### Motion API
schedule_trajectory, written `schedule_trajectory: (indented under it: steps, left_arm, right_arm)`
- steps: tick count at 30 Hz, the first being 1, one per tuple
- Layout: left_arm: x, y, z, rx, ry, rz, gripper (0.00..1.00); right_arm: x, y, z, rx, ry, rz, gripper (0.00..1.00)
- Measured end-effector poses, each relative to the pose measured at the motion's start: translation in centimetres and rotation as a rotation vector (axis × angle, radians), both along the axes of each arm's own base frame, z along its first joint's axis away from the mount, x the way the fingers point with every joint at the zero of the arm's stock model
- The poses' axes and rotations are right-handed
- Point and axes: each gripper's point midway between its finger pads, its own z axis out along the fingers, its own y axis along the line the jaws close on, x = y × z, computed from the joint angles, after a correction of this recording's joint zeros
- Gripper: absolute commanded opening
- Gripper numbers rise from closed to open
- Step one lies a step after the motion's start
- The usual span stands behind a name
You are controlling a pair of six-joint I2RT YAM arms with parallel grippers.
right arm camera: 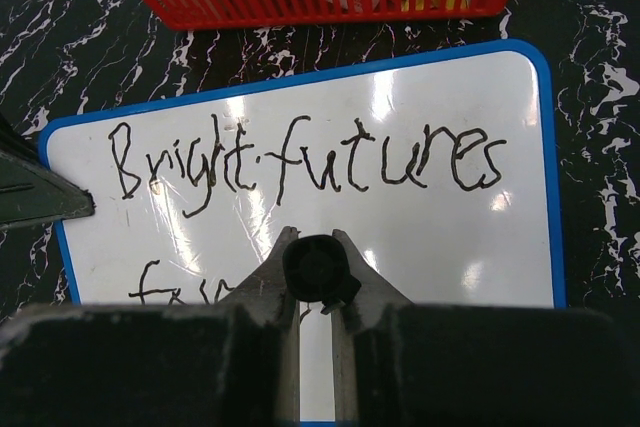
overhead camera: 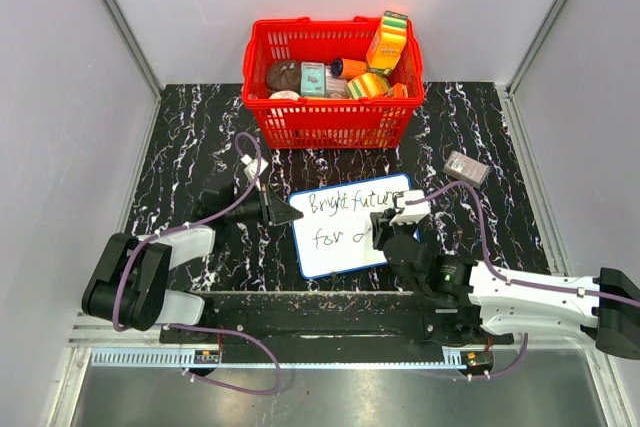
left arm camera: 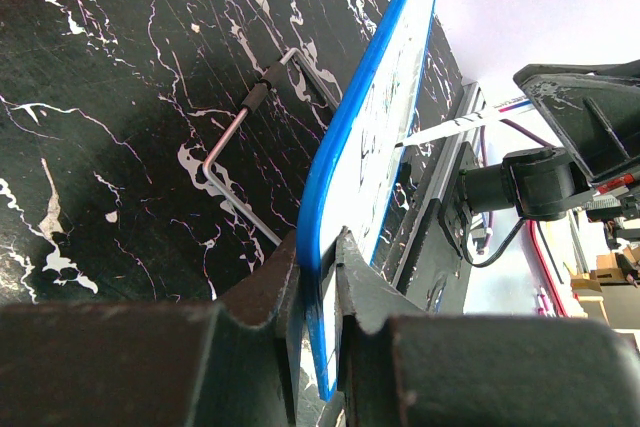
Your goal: Write a sentence on the whiteboard
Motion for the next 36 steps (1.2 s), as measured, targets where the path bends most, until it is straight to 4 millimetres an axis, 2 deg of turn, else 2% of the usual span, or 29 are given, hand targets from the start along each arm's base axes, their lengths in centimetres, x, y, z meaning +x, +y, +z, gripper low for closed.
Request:
schedule_trajectory:
  steps: [25,36]
  left_arm:
    - [0.0,0.0,-0.1,0.000,0.002,0.000,0.00]
    - [0.0,0.0,0.0,0.000,0.002,-0.001,0.00]
  right_arm:
    - [-0.5,0.1,-0.6,0.035,0.032,0.020,0.00]
    - [-0.8,-0.5,-1.0,0.031,0.046,0.017,0.00]
